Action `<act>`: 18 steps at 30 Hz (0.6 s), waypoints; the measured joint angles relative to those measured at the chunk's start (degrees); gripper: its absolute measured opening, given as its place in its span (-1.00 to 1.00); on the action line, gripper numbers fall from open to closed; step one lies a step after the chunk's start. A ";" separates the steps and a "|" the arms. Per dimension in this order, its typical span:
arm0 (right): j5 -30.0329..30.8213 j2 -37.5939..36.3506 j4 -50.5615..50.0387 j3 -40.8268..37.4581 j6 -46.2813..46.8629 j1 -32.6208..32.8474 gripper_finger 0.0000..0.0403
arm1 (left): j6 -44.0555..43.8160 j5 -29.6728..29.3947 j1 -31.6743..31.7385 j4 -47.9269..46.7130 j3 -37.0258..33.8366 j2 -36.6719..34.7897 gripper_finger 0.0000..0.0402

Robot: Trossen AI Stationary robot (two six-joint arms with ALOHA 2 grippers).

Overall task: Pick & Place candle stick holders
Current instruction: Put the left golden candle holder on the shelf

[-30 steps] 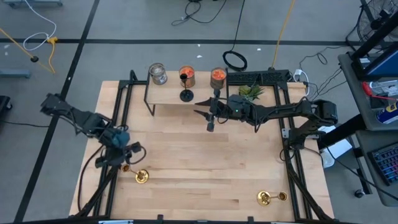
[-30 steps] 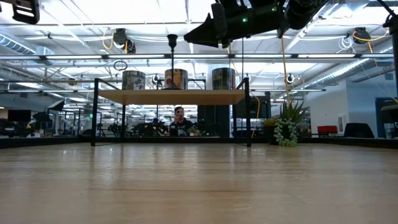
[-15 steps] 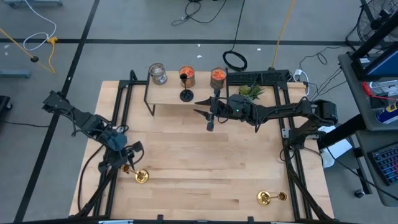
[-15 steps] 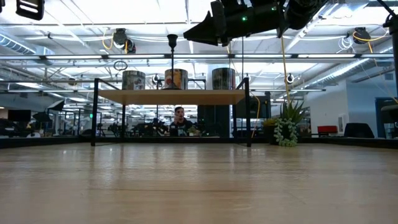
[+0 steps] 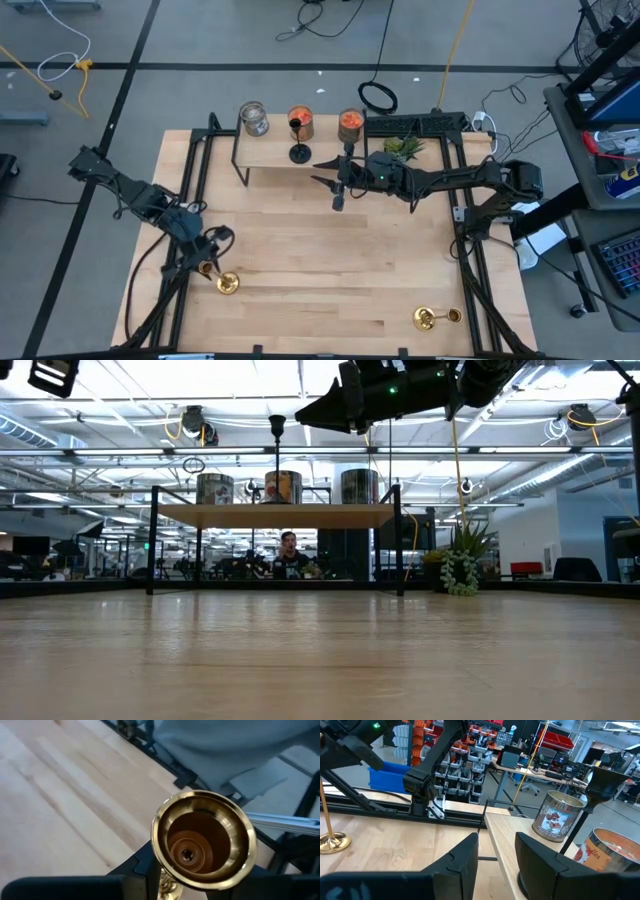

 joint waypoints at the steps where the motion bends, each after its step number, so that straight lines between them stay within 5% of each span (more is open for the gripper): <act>1: 0.02 0.00 0.00 0.00 0.00 -0.01 -0.38 | 0.16 -0.53 0.02 0.02 0.00 0.00 -0.42; 18: 0.02 0.00 -0.02 0.00 0.00 -0.01 -0.38 | 6.46 -6.03 -0.01 2.63 0.00 0.00 -0.55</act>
